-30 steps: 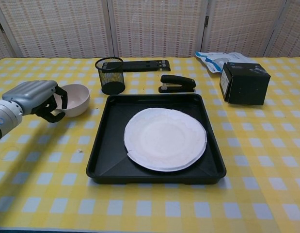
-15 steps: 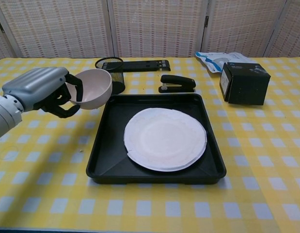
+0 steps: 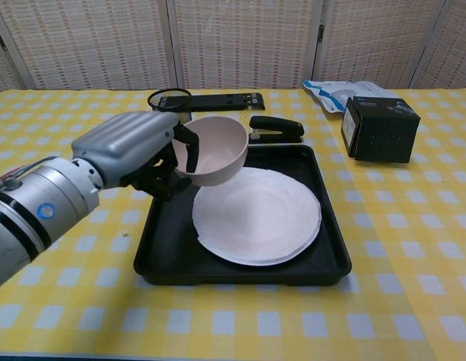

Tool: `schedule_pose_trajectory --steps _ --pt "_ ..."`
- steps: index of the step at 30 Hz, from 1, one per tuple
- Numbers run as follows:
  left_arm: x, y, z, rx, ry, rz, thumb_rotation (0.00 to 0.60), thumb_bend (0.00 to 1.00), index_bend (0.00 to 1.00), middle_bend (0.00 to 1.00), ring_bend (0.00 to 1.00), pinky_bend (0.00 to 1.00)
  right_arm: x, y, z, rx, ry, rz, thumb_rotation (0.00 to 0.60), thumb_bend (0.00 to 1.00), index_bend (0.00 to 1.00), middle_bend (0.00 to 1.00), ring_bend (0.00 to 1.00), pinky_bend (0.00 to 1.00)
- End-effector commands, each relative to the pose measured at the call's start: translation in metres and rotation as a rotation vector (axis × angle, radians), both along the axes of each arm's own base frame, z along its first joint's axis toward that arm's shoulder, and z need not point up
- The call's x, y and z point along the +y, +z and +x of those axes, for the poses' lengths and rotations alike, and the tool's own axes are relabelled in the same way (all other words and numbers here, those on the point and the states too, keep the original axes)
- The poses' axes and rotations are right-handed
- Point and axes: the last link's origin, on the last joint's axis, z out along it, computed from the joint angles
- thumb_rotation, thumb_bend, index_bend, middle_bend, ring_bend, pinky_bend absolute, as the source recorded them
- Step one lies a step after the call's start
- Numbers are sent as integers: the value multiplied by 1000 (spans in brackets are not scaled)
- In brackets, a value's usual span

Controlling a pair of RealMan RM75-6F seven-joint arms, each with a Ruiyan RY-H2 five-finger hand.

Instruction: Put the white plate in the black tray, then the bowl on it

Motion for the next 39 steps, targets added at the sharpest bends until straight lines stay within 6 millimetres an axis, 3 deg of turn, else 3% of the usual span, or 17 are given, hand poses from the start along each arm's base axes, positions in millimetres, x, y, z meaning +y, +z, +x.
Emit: schedule_pose_trajectory --steps 1,14,29,39 --pt "-3 -10 16 -6 -27 -18 600 644 689 1000 1000 1000 1 2 -1 0 -3 -2 600 340 0 0 0 0" --pt "-7 -57 53 -26 -74 -103 600 645 689 1000 1000 1000 5 7 -6 10 -27 -31 600 340 0 0 0 0" --pt "4 -78 45 33 -76 -97 600 645 690 1000 1000 1000 3 8 -8 7 -34 -18 600 339 0 0 0 0" --pt "5 -77 41 53 -95 -77 600 657 692 1000 1000 1000 3 8 -8 9 -32 -14 600 340 0 0 0 0"
